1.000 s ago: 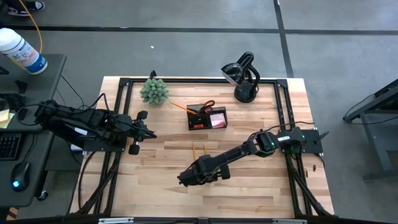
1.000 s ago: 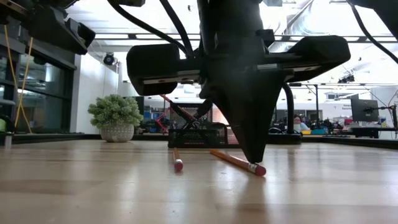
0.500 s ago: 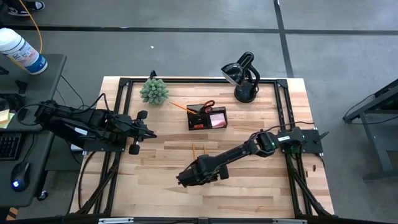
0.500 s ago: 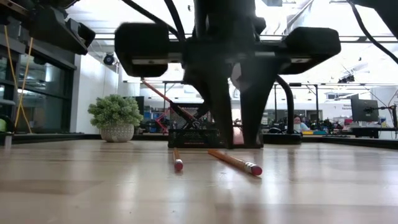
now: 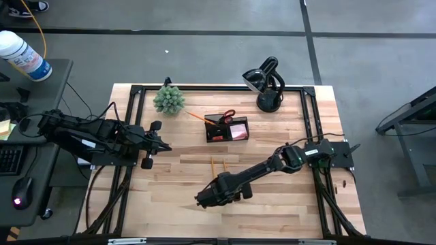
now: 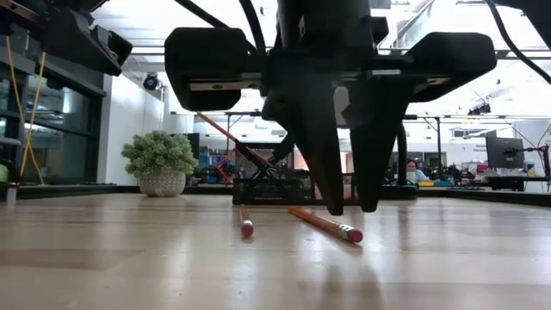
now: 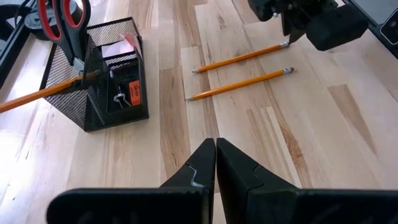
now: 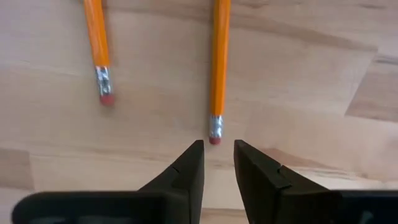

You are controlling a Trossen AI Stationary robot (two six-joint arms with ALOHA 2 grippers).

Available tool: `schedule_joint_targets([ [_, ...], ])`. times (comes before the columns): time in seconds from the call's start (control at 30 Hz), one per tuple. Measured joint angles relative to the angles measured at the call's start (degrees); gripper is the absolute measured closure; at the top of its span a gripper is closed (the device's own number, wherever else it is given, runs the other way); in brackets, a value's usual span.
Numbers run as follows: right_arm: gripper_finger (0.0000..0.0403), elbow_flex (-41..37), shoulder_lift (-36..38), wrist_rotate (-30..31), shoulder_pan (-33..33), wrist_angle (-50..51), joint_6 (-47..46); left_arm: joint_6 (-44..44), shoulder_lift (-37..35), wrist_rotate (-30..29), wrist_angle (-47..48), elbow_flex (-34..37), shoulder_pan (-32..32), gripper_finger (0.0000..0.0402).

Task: Pick and place office supplies into organizer
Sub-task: Put the left pencil into the desk organizer

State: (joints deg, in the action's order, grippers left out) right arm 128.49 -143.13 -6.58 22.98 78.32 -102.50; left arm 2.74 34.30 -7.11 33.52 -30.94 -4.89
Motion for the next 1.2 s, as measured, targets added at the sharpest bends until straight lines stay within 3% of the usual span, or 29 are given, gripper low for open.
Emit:
schedule_joint_targets([
  [0.3,0.0338,0.0,-1.0,-0.5,-0.6,-2.0,0.7,0.0,0.0,0.0,0.0,0.0,0.0,0.0396],
  [1.2,0.0337,0.0,-1.8,-1.0,-0.8,-3.8,0.9,0.0,0.0,0.0,0.0,0.0,0.0,0.0396],
])
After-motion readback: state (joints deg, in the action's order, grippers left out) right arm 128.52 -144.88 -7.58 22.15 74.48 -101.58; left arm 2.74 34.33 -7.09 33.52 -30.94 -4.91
